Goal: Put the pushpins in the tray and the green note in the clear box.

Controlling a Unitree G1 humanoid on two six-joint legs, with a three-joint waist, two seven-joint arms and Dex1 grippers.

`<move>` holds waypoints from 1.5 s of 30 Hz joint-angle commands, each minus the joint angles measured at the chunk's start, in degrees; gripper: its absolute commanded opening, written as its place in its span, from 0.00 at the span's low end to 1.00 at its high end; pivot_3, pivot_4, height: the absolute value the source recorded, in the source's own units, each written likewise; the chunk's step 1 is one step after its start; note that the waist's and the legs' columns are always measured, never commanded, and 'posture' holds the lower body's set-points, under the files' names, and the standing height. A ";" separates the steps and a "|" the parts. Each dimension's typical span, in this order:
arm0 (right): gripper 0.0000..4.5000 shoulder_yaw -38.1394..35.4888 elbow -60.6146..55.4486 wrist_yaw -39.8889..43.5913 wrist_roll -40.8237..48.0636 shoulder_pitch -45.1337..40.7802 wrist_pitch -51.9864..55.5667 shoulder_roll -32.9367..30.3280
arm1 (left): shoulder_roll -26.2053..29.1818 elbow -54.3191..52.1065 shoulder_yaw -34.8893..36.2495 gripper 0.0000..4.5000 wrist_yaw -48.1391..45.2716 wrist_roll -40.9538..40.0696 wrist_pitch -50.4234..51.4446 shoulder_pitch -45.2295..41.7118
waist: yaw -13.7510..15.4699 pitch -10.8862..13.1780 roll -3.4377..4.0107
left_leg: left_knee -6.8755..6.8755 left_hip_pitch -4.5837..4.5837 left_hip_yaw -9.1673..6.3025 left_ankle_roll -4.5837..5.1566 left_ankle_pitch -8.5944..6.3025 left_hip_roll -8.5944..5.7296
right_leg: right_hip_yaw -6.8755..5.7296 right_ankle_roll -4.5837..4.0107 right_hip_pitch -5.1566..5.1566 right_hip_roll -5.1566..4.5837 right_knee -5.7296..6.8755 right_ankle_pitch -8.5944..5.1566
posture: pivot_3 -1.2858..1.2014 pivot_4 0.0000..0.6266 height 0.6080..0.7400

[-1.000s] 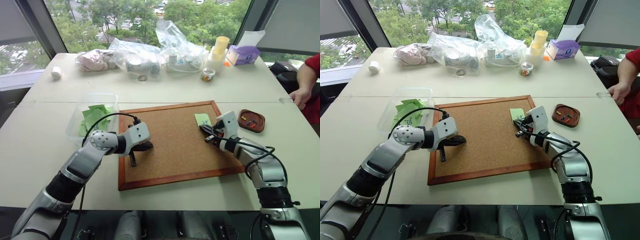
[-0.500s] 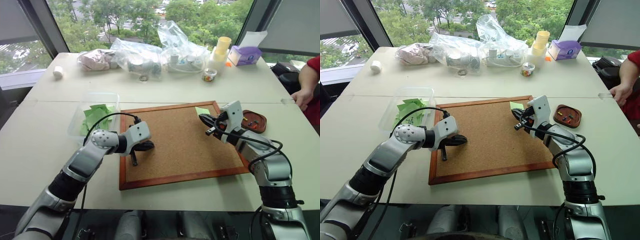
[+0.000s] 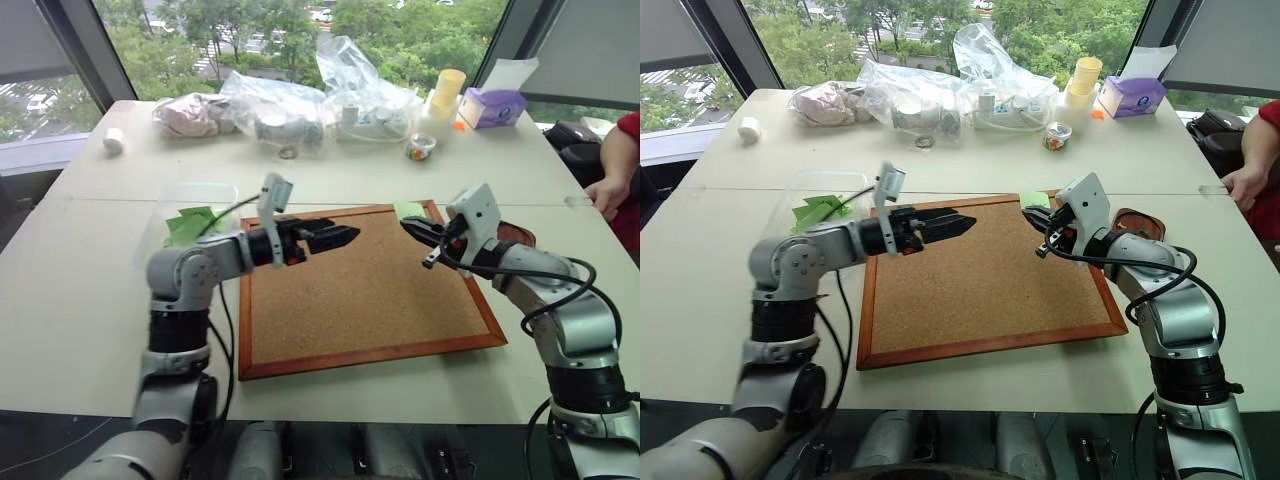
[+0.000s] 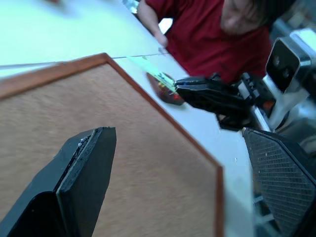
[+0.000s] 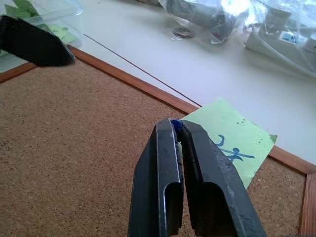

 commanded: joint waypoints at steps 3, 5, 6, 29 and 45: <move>0.00 -0.03 -3.61 1.22 0.83 -3.19 0.07 -1.69 | -7.39 15.53 12.29 1.00 10.27 -6.82 0.35 -9.96 | -0.17 0.02 -0.03 | 0.01 0.00 -0.01 0.00 0.00 -0.15 | -0.01 0.00 0.00 0.01 -0.02 0.00 | 0.52 0.24 0.91; 0.00 0.28 -4.04 1.30 0.70 -3.41 0.23 -1.80 | -7.86 20.90 12.50 1.00 10.72 -6.32 -1.64 -12.09 | -0.28 0.02 -0.03 | -0.04 0.02 -0.01 -0.01 0.01 -0.16 | -0.01 0.00 0.00 0.03 -0.04 0.00 | 0.52 0.24 0.91; 0.00 0.38 -4.35 1.30 0.68 -3.35 0.32 -1.88 | -7.86 23.13 12.07 1.00 10.55 -5.88 -2.47 -12.81 | -0.29 0.02 -0.03 | -0.06 0.02 -0.01 -0.02 0.01 -0.16 | -0.01 0.00 0.00 0.04 -0.04 0.00 | 0.52 0.24 0.91; 0.00 1.04 -11.12 -0.62 0.67 -1.42 3.03 -2.38 | -10.88 49.04 7.44 0.26 -0.43 -1.37 -20.54 -23.60 | -0.09 0.03 -0.05 | -0.07 -0.03 0.00 -0.05 0.03 -0.21 | -0.05 0.00 -0.01 0.01 -0.16 0.00 | 0.52 0.24 0.91; 0.00 -7.52 -9.57 -8.81 6.88 -4.34 6.30 4.64 | -8.68 45.26 0.58 0.02 -3.80 6.10 -26.50 -19.42 | -0.06 0.03 -0.04 | -0.06 -0.04 0.00 -0.04 0.02 -0.21 | -0.04 0.00 -0.01 0.01 -0.15 0.00 | 0.52 0.24 0.91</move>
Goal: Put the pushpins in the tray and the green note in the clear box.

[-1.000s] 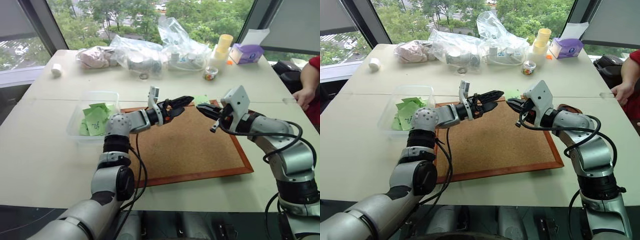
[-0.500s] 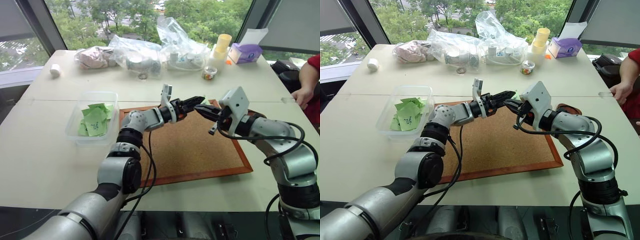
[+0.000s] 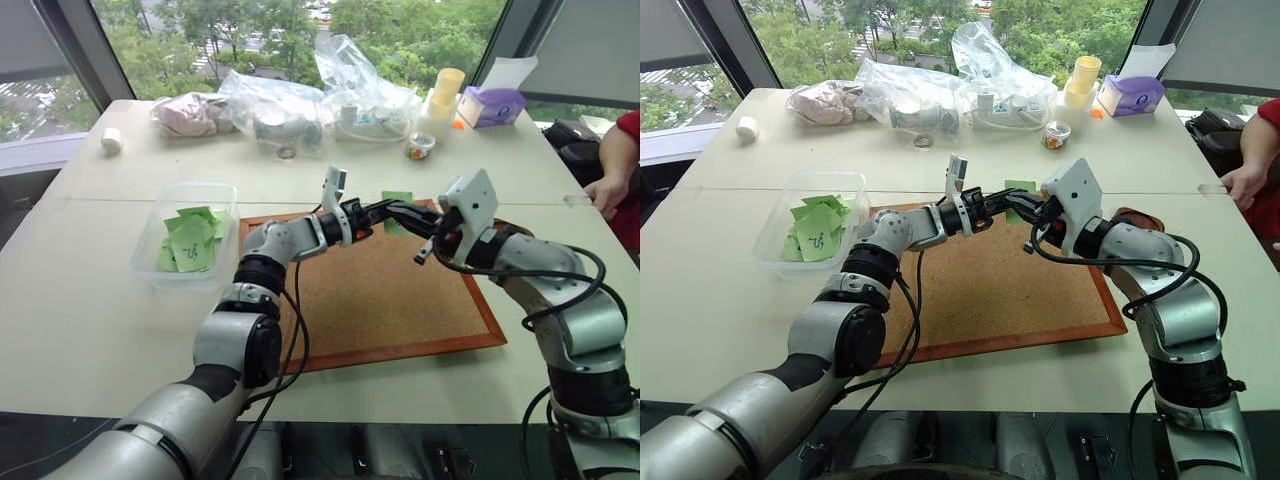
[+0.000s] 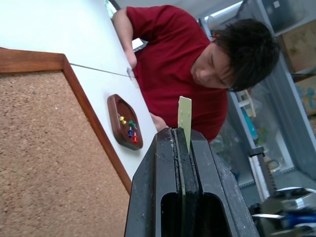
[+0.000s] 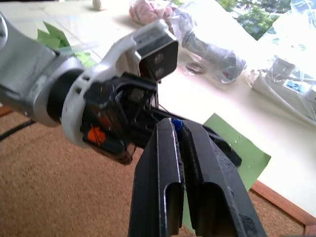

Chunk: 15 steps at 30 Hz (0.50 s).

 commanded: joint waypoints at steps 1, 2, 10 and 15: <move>0.00 -8.03 -0.84 -5.06 4.66 -1.94 2.58 2.33 | 1.49 -5.79 -4.14 0.02 -1.49 3.54 -3.68 1.74 | 0.01 0.00 0.00 | 0.00 0.00 0.00 0.00 0.00 0.00 | 0.00 0.00 0.00 0.00 0.00 0.00 | 0.52 0.24 0.91; 0.00 -9.80 -0.47 -6.45 5.44 -2.07 3.18 2.93 | 2.10 -7.72 -6.04 0.02 -2.20 5.05 -5.05 2.47 | 0.00 0.00 0.00 | 0.00 0.00 -0.01 0.00 0.00 0.01 | 0.00 0.00 0.00 0.00 0.00 0.00 | 0.52 0.24 0.91; 0.00 -21.63 8.94 -17.91 3.62 -0.06 7.86 1.25 | 16.43 -36.72 -32.02 0.02 -13.40 24.76 -22.91 10.49 | 0.15 -0.03 0.06 | -0.05 0.00 0.07 -0.01 0.00 0.04 | 0.03 -0.01 0.00 -0.06 0.00 0.00 | 0.52 0.24 0.91; 0.00 -20.02 15.20 -21.10 -0.60 0.48 8.53 -1.09 | 20.76 -46.17 -36.84 0.02 -16.39 27.10 -23.60 12.73 | -0.01 -0.03 0.10 | -0.02 0.01 0.12 0.00 0.00 0.07 | 0.06 -0.01 0.00 -0.04 0.01 0.00 | 0.52 0.24 0.91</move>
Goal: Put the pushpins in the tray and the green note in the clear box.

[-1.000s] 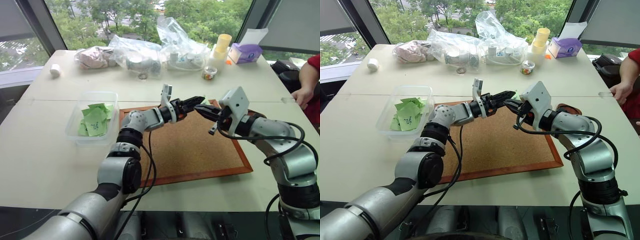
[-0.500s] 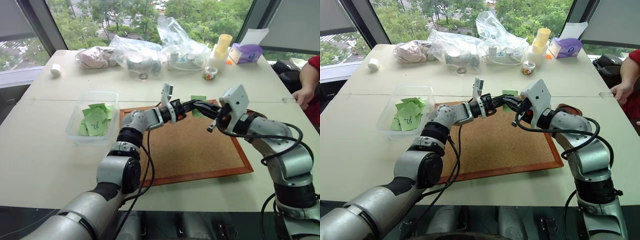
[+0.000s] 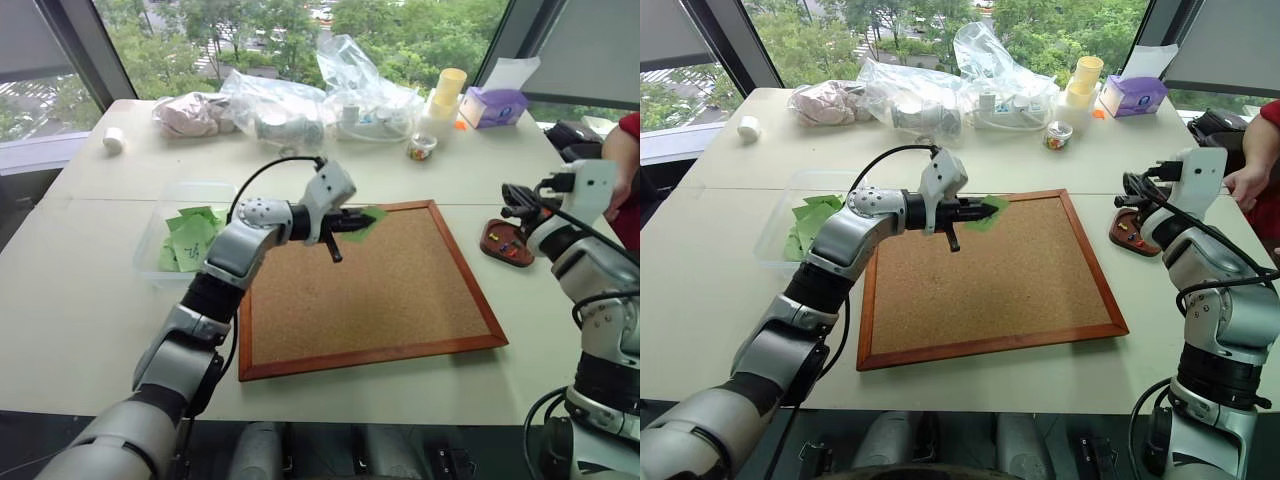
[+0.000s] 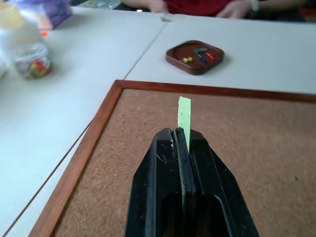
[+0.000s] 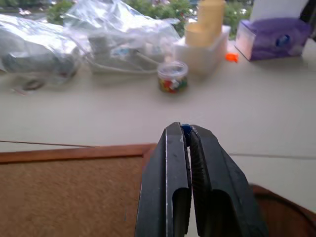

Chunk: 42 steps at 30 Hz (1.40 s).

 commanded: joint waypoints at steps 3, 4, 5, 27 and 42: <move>0.00 2.77 6.21 -1.56 -5.10 -0.60 -0.69 -3.36 | 0.47 -8.72 -1.93 0.02 -1.42 0.27 0.08 1.02 | -0.06 0.00 0.02 | 0.01 0.00 -0.01 0.01 0.00 -0.03 | 0.01 0.00 0.00 0.03 0.01 0.00 | 0.52 0.24 0.91; 0.00 3.65 7.39 -1.14 -5.66 -0.62 -0.69 -3.75 | 0.23 -9.39 -1.87 0.02 -1.24 -0.03 0.59 1.19 | -0.10 0.00 0.02 | 0.01 0.01 -0.02 0.01 0.00 -0.03 | 0.01 0.00 0.00 0.04 0.01 0.00 | 0.52 0.24 0.91; 0.00 4.44 9.14 -0.80 -6.28 -0.83 -1.03 -4.03 | -0.08 -9.99 -1.80 0.02 -0.82 -0.21 1.13 1.43 | -0.13 0.00 0.02 | 0.01 0.01 -0.02 0.01 0.00 -0.03 | 0.02 0.00 0.00 0.05 0.01 0.00 | 0.52 0.24 0.91; 0.99 7.81 30.79 1.31 -12.49 -8.35 -14.17 -4.58 | -1.35 -12.46 -1.30 0.00 2.56 -1.26 5.23 4.11 | -0.14 0.01 0.05 | 0.01 0.02 -0.01 0.00 0.01 0.08 | 0.02 0.01 0.00 0.05 0.02 0.00 | 0.52 0.24 0.91; 0.99 4.77 25.28 2.58 -9.21 -7.67 -15.09 -4.40 | -2.40 -11.88 1.70 0.00 5.72 -2.49 7.51 3.94 | -0.15 0.01 0.06 | 0.02 0.03 -0.01 -0.01 0.01 0.10 | 0.02 0.01 0.00 0.05 0.04 0.00 | 0.52 0.24 0.91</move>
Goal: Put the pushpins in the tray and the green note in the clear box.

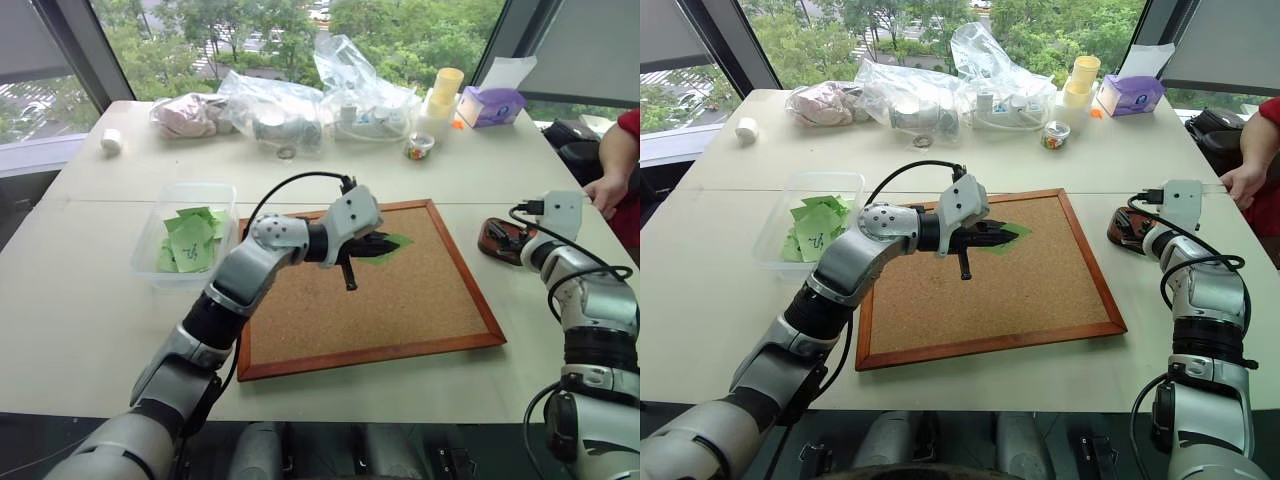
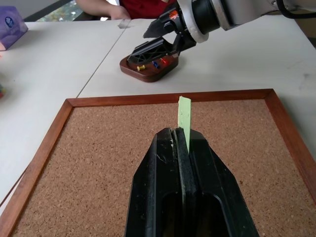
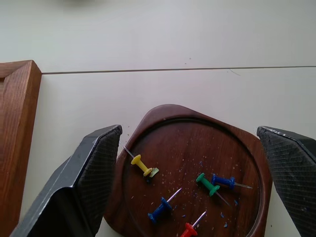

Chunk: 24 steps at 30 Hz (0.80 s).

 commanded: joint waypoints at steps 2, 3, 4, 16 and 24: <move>0.99 -1.67 -7.57 3.08 2.27 -0.25 -2.22 -1.37 | -1.68 -2.06 6.34 0.00 6.28 -1.79 4.11 -0.90 | 0.01 0.00 0.00 | 0.00 0.00 0.00 0.00 0.00 0.01 | 0.00 0.00 0.00 0.00 0.00 0.00 | 0.52 0.24 0.91; 0.99 -1.22 -10.76 6.06 4.17 -0.19 -1.43 -1.78 | -2.03 -2.04 8.69 0.00 10.20 -1.09 6.28 -1.69 | 0.01 0.01 0.02 | 0.00 0.00 -0.01 0.00 0.00 0.02 | 0.00 0.00 0.00 0.00 0.01 0.00 | 0.52 0.24 0.91; 0.99 -0.99 -13.13 8.18 5.59 0.00 -0.73 -2.04 | -2.26 -2.25 10.22 0.00 13.00 -0.60 7.92 -2.16 | -0.08 0.01 0.02 | 0.00 0.00 -0.03 0.00 0.00 0.03 | 0.00 0.00 0.00 0.00 0.02 0.00 | 0.52 0.24 0.91; 0.99 15.10 -41.42 33.78 23.52 -2.31 14.41 -9.41 | -4.39 -17.22 37.54 0.00 50.58 11.29 44.34 -6.85 | 0.14 0.08 -0.06 | 0.02 -0.03 -0.14 0.01 -0.01 0.06 | -0.07 0.01 -0.01 -0.01 0.07 0.01 | 0.52 0.24 0.91; 0.99 20.49 -42.40 37.27 24.92 -2.60 14.34 -8.02 | -5.53 -25.38 40.46 0.00 56.21 15.43 53.34 -1.98 | 0.38 0.07 -0.19 | 0.04 -0.06 -0.26 0.02 -0.01 -0.04 | -0.12 0.01 0.05 -0.12 0.05 0.01 | 0.52 0.24 0.91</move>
